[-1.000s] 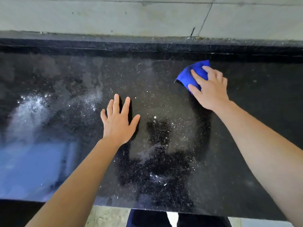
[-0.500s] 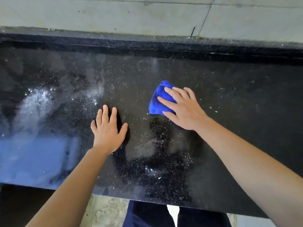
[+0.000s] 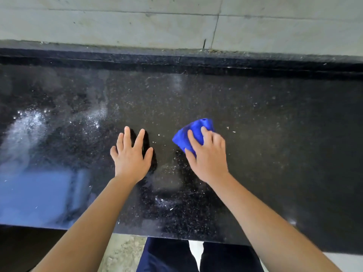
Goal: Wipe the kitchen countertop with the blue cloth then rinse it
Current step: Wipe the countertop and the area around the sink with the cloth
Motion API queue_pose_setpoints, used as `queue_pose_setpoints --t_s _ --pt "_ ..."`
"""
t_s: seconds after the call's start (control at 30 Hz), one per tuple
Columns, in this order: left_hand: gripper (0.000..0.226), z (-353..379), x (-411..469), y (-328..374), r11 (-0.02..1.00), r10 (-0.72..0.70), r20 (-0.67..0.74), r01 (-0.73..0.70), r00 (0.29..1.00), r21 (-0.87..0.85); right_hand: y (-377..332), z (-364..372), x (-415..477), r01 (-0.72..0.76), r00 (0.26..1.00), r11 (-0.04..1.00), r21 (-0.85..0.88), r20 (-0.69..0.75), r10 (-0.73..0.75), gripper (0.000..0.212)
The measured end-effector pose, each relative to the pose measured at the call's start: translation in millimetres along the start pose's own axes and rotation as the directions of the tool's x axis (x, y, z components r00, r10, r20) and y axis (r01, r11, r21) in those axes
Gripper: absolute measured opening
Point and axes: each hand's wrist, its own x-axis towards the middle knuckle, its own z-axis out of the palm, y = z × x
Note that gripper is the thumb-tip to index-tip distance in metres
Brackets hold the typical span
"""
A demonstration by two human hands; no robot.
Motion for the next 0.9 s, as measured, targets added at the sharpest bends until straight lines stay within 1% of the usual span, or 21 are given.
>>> queue_pose_setpoints --t_s 0.07,0.13,0.17,0.2,0.23,0.27,0.3,0.33,0.37,0.4,0.47,0.5,0.57,0.63,0.67,0.73,0.77,0.8,0.83,0.87,0.9 --pt "0.064 -0.2 0.3 9.3 1.000 -0.025 0.027 0.025 0.999 0.001 3.4 -2.0 -16.4 0.181 0.980 0.982 0.055 0.072 -0.185 0.052" --pt "0.067 -0.2 1.2 11.8 0.999 -0.034 0.077 0.033 0.996 0.016 40.3 -8.3 -7.2 0.366 0.928 0.930 0.037 0.056 -0.368 0.050" --pt "0.068 -0.9 1.7 11.2 0.999 -0.030 0.095 0.027 0.995 0.034 65.6 -10.8 3.6 0.398 0.917 0.918 0.004 0.023 -0.398 0.049" --pt "0.069 -1.6 1.9 10.1 0.998 -0.024 0.110 0.018 0.994 0.053 95.1 -13.0 16.4 0.362 0.932 0.932 -0.032 -0.024 -0.363 0.049" --pt "0.070 -2.4 1.3 9.2 0.998 -0.021 0.125 0.013 0.992 0.066 126.3 -16.1 30.6 0.261 0.961 0.963 -0.062 -0.081 -0.265 0.050" --pt "0.070 -2.4 0.3 8.3 0.997 -0.023 0.137 0.013 0.990 0.072 156.6 -22.2 45.7 0.118 0.984 0.990 -0.083 -0.120 -0.128 0.052" --pt "0.070 -2.2 -0.6 8.1 0.997 -0.025 0.143 0.015 0.989 0.073 183.8 -30.4 60.2 -0.032 0.993 0.995 -0.092 -0.120 0.021 0.055" --pt "0.070 -1.6 -0.9 8.8 0.997 -0.026 0.143 0.016 0.989 0.072 205.1 -38.2 73.0 -0.169 0.984 0.981 -0.098 -0.070 0.163 0.056" --pt "0.070 -0.3 -1.1 11.4 0.997 -0.027 0.138 0.018 0.990 0.072 219.7 -43.7 82.2 -0.279 0.960 0.956 -0.094 -0.010 0.279 0.057" --pt "0.069 0.6 -1.0 12.5 0.997 -0.032 0.132 0.023 0.991 0.069 224.6 -46.1 86.9 -0.355 0.933 0.931 -0.086 0.020 0.358 0.058" --pt "0.068 0.0 0.6 11.2 0.997 -0.049 0.122 0.041 0.991 0.063 202.4 -41.8 82.5 -0.420 0.907 0.904 -0.079 -0.030 0.419 0.058" --pt "0.066 1.0 -1.0 12.6 0.997 -0.062 0.122 0.055 0.991 0.059 182.0 -36.0 69.4 -0.411 0.911 0.909 -0.069 -0.079 0.406 0.058" --pt "0.062 4.5 -7.8 17.7 0.995 -0.088 0.085 0.084 0.993 0.045 129.9 -22.0 28.8 -0.296 0.951 0.955 -0.012 -0.102 0.293 0.057" --pt "0.057 7.4 -17.5 26.6 0.993 -0.118 0.035 0.117 0.992 0.031 82.4 -13.6 -18.3 -0.083 0.992 0.994 0.068 -0.091 0.089 0.054" --pt "0.056 8.7 -20.8 31.1 0.990 -0.139 0.021 0.139 0.990 0.018 65.3 -12.9 -36.0 0.036 0.998 0.994 0.101 -0.062 -0.030 0.053" --pt "0.054 9.7 -23.3 37.3 0.986 -0.169 0.037 0.169 0.985 0.010 53.7 -15.0 -52.8 0.224 0.974 0.965 0.135 0.014 -0.228 0.052" --pt "0.055 9.5 -22.3 38.7 0.985 -0.170 0.057 0.170 0.984 0.012 60.7 -16.1 -51.0 0.294 0.954 0.946 0.133 0.022 -0.300 0.051" --pt "0.056 9.3 -20.0 38.1 0.986 -0.169 0.079 0.168 0.982 0.010 74.6 -16.8 -44.6 0.337 0.940 0.934 0.120 0.019 -0.342 0.050" --pt "0.058 8.2 -18.2 36.7 0.986 -0.168 0.102 0.168 0.980 0.008 92.7 -18.6 -36.0 0.341 0.939 0.934 0.107 0.008 -0.343 0.049" --pt "0.060 7.9 -17.1 34.7 0.986 -0.165 0.124 0.165 0.978 0.009 114.7 -19.8 -26.6 0.296 0.955 0.951 0.091 -0.014 -0.296 0.049" --pt "0.062 8.6 -16.9 32.5 0.987 -0.157 0.139 0.157 0.978 0.013 139.1 -21.7 -16.5 0.206 0.978 0.976 0.071 -0.031 -0.204 0.049"
